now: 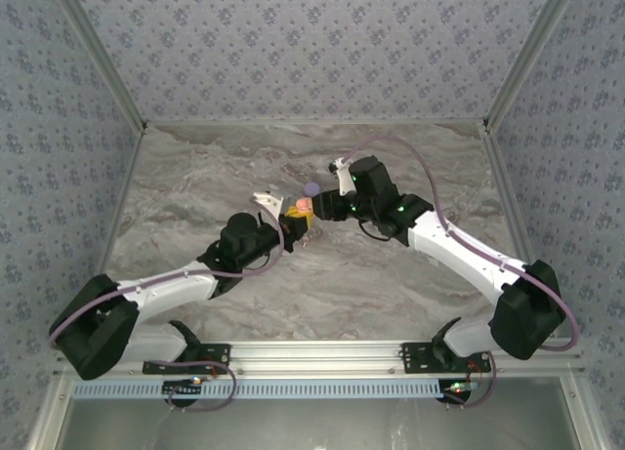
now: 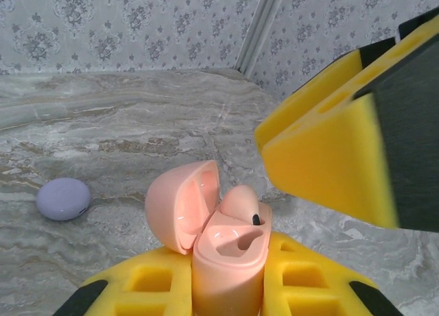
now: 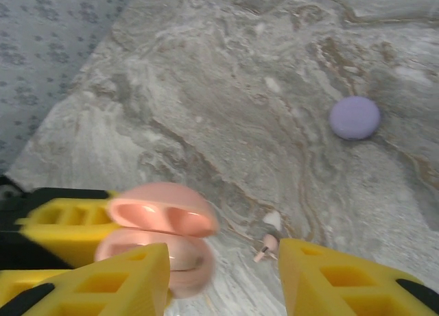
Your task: Insert the wireless bluetooth earbuds into the charging case
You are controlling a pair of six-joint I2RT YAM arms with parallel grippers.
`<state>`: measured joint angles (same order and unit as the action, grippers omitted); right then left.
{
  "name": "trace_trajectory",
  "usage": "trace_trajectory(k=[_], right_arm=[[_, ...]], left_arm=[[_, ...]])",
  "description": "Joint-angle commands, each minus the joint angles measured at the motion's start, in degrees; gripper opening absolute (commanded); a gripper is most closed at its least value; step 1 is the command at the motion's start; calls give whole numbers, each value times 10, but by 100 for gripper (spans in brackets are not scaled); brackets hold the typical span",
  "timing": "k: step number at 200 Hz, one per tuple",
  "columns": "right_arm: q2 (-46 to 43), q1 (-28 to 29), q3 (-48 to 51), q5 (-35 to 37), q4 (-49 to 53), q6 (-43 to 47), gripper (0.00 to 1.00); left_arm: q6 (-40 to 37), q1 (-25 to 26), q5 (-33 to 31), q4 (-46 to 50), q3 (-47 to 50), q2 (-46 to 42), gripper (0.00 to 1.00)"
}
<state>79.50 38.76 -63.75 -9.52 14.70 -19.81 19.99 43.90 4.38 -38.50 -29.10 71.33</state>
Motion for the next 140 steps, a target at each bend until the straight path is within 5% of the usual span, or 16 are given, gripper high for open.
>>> trace_trajectory(k=[1,64,140], right_arm=[[3,-4,-29,68,67,23,48],[96,-24,-67,58,146,25,48],[239,-5,-115,9,147,4,47]], left_arm=[[-24,3,-15,45,-2,-44,19],[-57,3,-57,214,2,-172,19],[-54,2,-93,296,7,-258,20]])
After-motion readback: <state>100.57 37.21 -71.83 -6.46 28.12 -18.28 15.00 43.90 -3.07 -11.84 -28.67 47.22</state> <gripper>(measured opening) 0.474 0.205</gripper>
